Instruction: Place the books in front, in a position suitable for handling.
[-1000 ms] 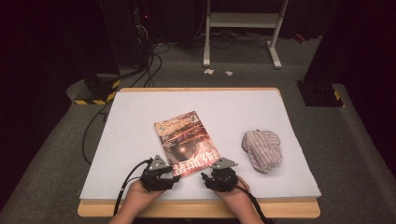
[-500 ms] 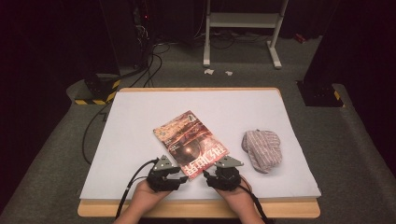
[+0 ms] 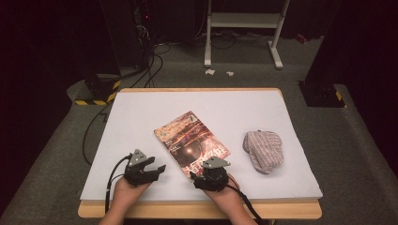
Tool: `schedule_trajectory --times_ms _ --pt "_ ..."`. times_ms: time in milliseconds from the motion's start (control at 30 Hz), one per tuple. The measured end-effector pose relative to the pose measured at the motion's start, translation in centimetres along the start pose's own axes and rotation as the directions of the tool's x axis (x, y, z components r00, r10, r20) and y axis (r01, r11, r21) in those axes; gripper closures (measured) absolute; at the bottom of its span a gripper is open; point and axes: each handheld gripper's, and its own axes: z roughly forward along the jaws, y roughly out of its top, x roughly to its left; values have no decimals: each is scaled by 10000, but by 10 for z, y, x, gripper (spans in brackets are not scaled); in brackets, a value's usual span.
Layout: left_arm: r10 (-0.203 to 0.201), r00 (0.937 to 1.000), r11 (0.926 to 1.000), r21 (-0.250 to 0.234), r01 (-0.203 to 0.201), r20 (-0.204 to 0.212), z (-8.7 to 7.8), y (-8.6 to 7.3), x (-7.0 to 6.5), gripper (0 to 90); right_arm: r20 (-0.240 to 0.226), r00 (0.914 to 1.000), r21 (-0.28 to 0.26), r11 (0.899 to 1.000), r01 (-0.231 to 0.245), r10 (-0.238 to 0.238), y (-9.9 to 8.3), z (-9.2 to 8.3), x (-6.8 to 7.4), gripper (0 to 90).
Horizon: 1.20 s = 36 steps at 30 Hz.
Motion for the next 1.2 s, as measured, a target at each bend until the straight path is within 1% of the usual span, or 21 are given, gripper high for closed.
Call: schedule_trajectory --times_ms 100,167,200,233,267,300,433,533,567,700,800,833,900,933,967,1000,1033,1067,1100,1133,1200 --pt "-237 9991 9997 -53 235 -359 -12 -7 7 390 -248 9995 65 9998 196 -195 5 10 9 339" --pt "-268 9987 9996 -134 262 -424 -16 -8 8 390 -260 9992 124 9995 302 -299 6 12 10 339" --pt "-318 9984 9993 -200 309 -460 -17 -8 9 386 -125 9986 380 9979 516 -512 6 17 14 340" --pt "-328 9982 9992 -238 316 -499 -19 -8 9 386 -125 9986 380 9979 516 -512 6 17 14 340" --pt "-319 9981 9992 -248 306 -536 -20 -9 10 385 11 9982 478 9971 593 -594 5 19 15 344" --pt "-334 9979 9992 -257 320 -551 -20 -9 10 384 259 9959 516 9950 857 -872 4 21 15 347" --pt "-371 9979 9991 -239 359 -525 -19 -8 11 382 282 9956 566 9946 874 -891 3 21 14 345" --pt "-412 9980 9989 -245 401 -482 -16 -6 13 380 469 9935 599 9931 1008 -1037 0 19 13 343" --pt "-421 9979 9988 -253 409 -489 -14 -5 13 378 594 9933 600 9936 957 -992 -2 16 10 342" --pt "-525 9973 9981 -357 507 -513 -8 1 17 377 771 9933 589 9949 817 -862 -6 10 3 339" --pt "-687 9964 9967 -457 665 -488 1 9 20 376 1213 9898 583 9960 676 -743 -14 1 -9 330" --pt "-687 9964 9967 -457 665 -488 1 9 20 376 1213 9898 583 9960 676 -743 -14 1 -9 330" --pt "-810 9956 9953 -560 784 -471 10 16 22 377 1563 9865 558 9976 398 -481 -19 -8 -20 331" --pt "-810 9956 9953 -560 784 -471 10 16 22 377 1563 9865 558 9976 398 -481 -19 -8 -20 331" --pt "-870 9949 9946 -605 839 -511 18 22 24 377 1842 9829 754 9970 -163 21 -24 -13 -32 343" --pt "-859 9946 9948 -594 825 -575 23 25 25 377 1762 9838 732 9962 -471 335 -25 -15 -37 348" --pt "-896 9944 9945 -601 862 -555 28 28 27 379 1867 9808 733 9948 -704 557 -26 -17 -41 351" --pt "-896 9944 9945 -601 862 -555 28 28 27 380 1867 9808 733 9948 -704 557 -26 -17 -41 351" --pt "-1179 9918 9923 -432 1158 -492 38 32 31 383 2341 9716 781 9955 -530 334 -26 -20 -45 364" --pt "-1289 9911 9913 -327 1278 -344 43 34 32 392 2372 9710 790 9956 -505 305 -26 -21 -46 367" --pt "-1317 9912 9913 -103 1316 -97 51 35 32 411 2323 9713 807 9941 -722 516 -26 -21 -51 364"
